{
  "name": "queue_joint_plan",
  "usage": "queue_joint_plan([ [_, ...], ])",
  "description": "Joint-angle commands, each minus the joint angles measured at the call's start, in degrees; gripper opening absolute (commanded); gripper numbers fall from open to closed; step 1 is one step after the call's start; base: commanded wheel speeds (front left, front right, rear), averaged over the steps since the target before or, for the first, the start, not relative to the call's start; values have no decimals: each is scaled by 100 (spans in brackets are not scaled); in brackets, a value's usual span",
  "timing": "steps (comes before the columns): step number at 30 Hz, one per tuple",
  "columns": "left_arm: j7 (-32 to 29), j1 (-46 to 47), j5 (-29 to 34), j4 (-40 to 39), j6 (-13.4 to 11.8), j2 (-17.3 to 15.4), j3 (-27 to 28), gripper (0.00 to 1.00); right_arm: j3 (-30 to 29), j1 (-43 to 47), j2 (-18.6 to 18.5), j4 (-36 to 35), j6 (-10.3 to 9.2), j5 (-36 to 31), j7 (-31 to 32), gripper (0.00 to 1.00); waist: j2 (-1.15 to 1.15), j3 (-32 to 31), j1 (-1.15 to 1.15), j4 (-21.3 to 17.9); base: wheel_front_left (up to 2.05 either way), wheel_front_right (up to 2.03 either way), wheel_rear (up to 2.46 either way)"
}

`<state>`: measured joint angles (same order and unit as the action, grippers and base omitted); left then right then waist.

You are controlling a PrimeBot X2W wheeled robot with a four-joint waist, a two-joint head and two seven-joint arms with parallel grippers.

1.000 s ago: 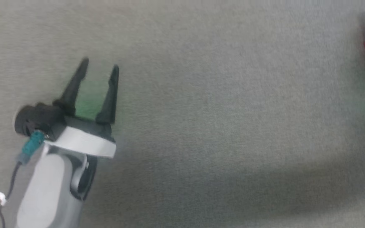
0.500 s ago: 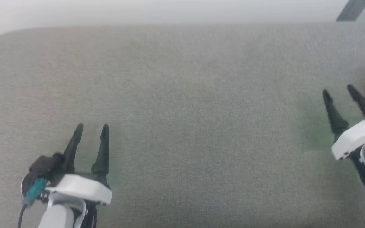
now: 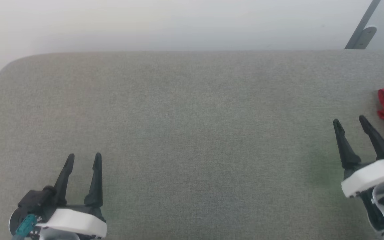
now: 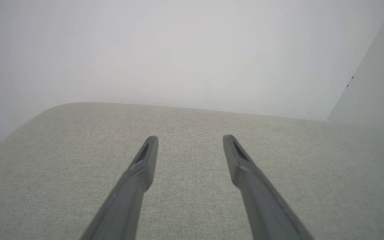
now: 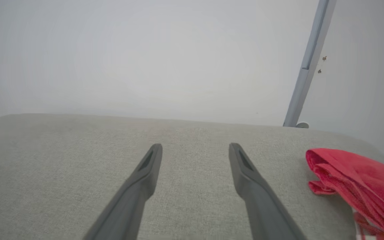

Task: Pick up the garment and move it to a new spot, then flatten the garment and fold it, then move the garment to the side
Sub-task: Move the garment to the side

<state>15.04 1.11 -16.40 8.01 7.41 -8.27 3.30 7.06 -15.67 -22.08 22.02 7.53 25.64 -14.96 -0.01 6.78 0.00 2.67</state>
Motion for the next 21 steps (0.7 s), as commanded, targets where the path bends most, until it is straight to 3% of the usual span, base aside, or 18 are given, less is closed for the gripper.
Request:
queue_joint_plan([
  [1, 16, -78, 49, -35, 9, 14, 16, 100, -38, 110, 32, -67, -9, -36, -26, 100, 1, -44, 0, -29, 0, 0, 0],
  [12, 16, -523, 48, -478, 9, 6, 175, 100, -667, 1040, 390, -986, -9, -160, 143, 100, 1, -207, 0, -62, 0, 0, 0],
  [21, 16, -664, 63, -525, 9, 27, 218, 100, -877, 1303, 601, -1394, -8, -213, 312, 100, 1, -246, 0, -44, 0, 0, 0],
])
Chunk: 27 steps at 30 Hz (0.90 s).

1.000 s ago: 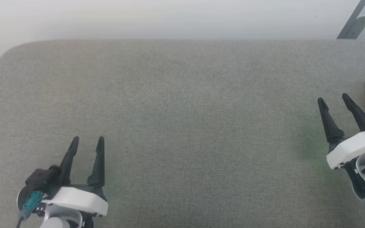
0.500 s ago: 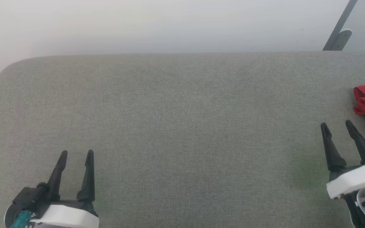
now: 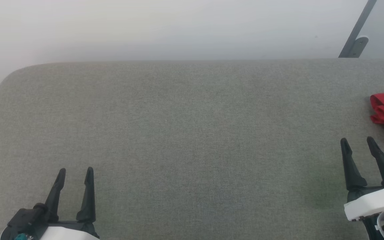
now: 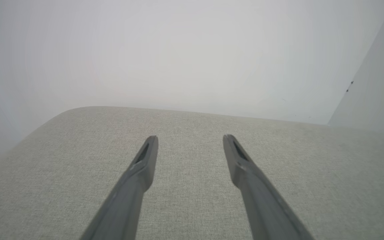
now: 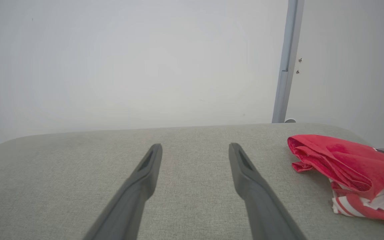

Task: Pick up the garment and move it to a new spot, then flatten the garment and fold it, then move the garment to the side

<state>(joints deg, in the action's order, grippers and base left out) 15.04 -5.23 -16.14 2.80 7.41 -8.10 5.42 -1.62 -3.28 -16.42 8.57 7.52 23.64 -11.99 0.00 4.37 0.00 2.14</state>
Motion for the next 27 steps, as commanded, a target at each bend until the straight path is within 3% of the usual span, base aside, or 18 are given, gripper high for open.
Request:
queue_joint_plan([
  [1, 16, -23, 38, -4, 9, 7, -1, 100, -21, 73, 50, -69, -7, -17, 24, 100, 0, -11, 0, 15, 0, 0, 0],
  [27, 16, -2, 91, -48, 9, 60, 82, 100, -43, 68, 170, -235, -7, 90, 105, 100, 0, 36, 0, -25, 0, 0, 0],
])
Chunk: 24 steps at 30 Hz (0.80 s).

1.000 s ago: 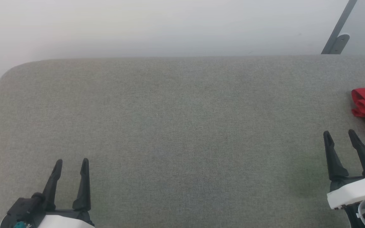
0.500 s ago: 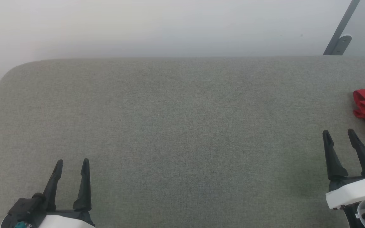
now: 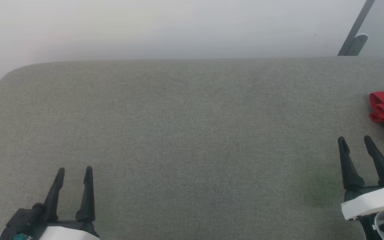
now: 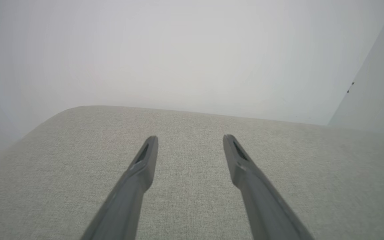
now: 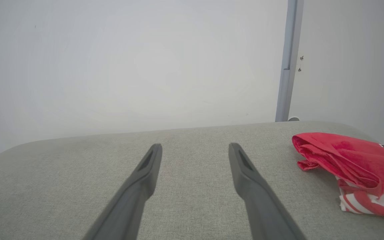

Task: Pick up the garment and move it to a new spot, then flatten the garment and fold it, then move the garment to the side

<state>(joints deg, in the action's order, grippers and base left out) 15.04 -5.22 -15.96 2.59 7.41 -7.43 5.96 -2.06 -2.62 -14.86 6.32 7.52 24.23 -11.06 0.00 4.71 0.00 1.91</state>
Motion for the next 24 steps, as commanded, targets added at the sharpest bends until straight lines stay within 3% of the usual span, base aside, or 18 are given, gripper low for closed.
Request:
queue_joint_plan([
  [1, 16, 4, 87, -60, 9, 4, 44, 100, 2, -1, 17, -12, -7, 36, 15, 100, 0, 6, 0, -5, 0, 0, 0],
  [2, -1, 0, 19, -26, 0, 13, 13, 0, 1, 3, 14, 14, 1, 11, 0, 0, 0, 6, 0, -5, 0, 0, 0],
  [7, -29, -47, -85, 205, 0, 118, -33, 0, 37, 111, 149, 228, 1, 96, 22, 0, 0, 2, 0, -7, 0, 0, 0],
  [24, -452, 233, -1828, 428, 1, 140, -78, 0, -72, -6, 377, 344, 0, 1596, 408, 0, 0, -61, 0, -32, 0, 0, 0],
])
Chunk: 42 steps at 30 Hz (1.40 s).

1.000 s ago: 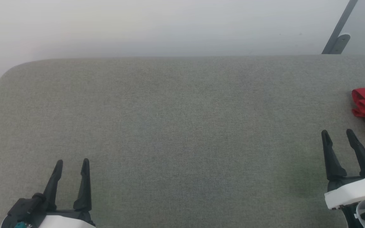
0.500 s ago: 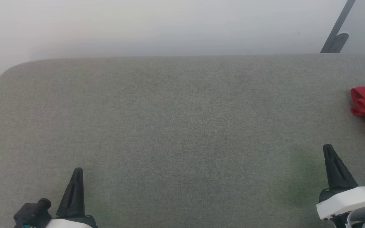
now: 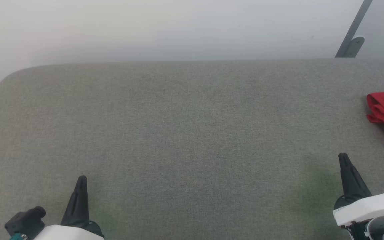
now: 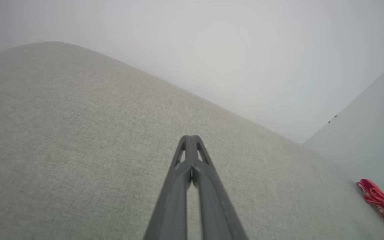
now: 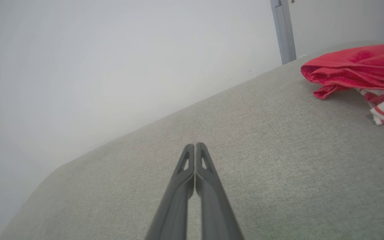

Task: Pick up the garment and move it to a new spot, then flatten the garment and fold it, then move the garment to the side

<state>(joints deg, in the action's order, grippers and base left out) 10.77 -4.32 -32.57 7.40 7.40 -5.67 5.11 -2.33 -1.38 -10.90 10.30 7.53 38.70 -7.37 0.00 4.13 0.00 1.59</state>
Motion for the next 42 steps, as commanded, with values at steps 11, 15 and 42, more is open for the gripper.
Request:
queue_joint_plan([
  [11, -246, 284, -1034, 47, 4, -18, -6, 0, -100, -193, 98, 2, -2, 902, 235, 0, 0, -39, 0, -15, 0, 0, 0],
  [15, -328, 333, -1355, 79, 4, -9, -10, 0, -119, -213, 140, 24, -2, 1179, 306, 0, 0, -53, 0, -21, 0, 0, 0],
  [42, -856, 646, -3281, 308, 8, 66, -5, 0, -249, -334, 412, 166, -2, 2883, 751, 0, 0, -160, 0, -64, 0, 0, 0],
])
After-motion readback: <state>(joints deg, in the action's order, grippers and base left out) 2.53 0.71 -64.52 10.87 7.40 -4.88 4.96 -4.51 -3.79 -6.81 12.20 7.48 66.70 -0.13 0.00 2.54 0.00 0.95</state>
